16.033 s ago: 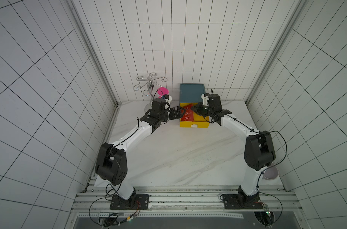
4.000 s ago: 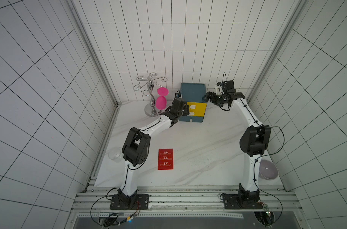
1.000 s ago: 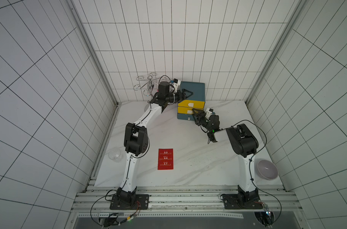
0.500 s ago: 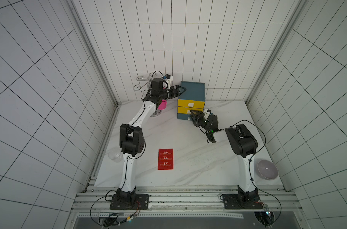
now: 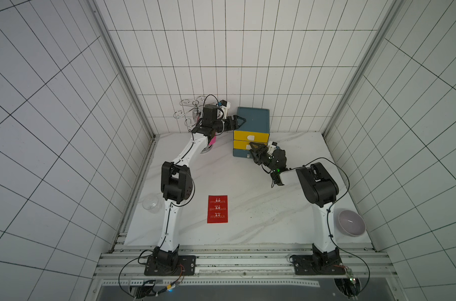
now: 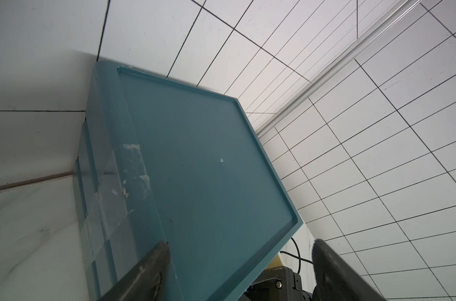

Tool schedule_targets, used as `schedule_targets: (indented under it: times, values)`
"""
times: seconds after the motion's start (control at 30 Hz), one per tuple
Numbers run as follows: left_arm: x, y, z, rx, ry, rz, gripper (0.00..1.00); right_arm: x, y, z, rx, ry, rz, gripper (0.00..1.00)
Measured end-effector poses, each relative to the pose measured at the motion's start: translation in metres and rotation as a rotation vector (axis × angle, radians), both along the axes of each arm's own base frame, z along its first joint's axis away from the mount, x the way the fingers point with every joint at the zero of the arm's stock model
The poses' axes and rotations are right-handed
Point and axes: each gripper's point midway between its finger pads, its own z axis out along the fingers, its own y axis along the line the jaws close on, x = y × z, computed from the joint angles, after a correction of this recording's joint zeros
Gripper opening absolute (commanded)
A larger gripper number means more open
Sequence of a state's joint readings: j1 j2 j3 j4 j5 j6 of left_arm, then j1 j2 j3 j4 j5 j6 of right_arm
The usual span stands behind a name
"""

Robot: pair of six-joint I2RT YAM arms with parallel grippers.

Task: Take the postcards out of the drawer
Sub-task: Open the drawer in the storage box.

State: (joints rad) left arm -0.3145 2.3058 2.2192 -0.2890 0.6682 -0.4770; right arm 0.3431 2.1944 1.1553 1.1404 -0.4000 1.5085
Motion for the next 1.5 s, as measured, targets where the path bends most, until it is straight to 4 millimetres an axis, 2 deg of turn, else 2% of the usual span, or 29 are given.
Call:
schedule_targets:
  times: [0.43, 0.67, 0.93, 1.0, 1.13, 1.2, 1.5]
  values:
    - [-0.007, -0.017, -0.004, 0.051, -0.06, -0.017, 0.83, -0.001, -0.002, -0.002, 0.003, 0.008, -0.003, 0.63]
    - [-0.015, -0.012, -0.004, 0.088, -0.081, 0.028, 0.84, -0.004, -0.007, -0.012, -0.004, 0.028, -0.006, 0.63]
    - [-0.007, -0.001, -0.006, 0.168, -0.098, 0.132, 0.86, -0.004, -0.008, -0.013, -0.006, 0.035, 0.003, 0.63]
    - [-0.006, 0.004, -0.013, 0.199, -0.074, 0.16, 0.86, -0.004, -0.008, -0.014, -0.006, 0.036, 0.006, 0.63]
    - [-0.003, 0.013, -0.05, 0.266, 0.018, 0.193, 0.86, -0.005, -0.007, -0.014, -0.007, 0.039, 0.01, 0.63]
    - [0.002, 0.012, -0.05, 0.258, 0.007, 0.197, 0.86, -0.005, -0.007, -0.015, -0.009, 0.043, 0.011, 0.63]
    - [0.001, 0.003, -0.048, 0.243, -0.001, 0.165, 0.77, -0.005, -0.007, -0.017, -0.012, 0.052, 0.013, 0.63]
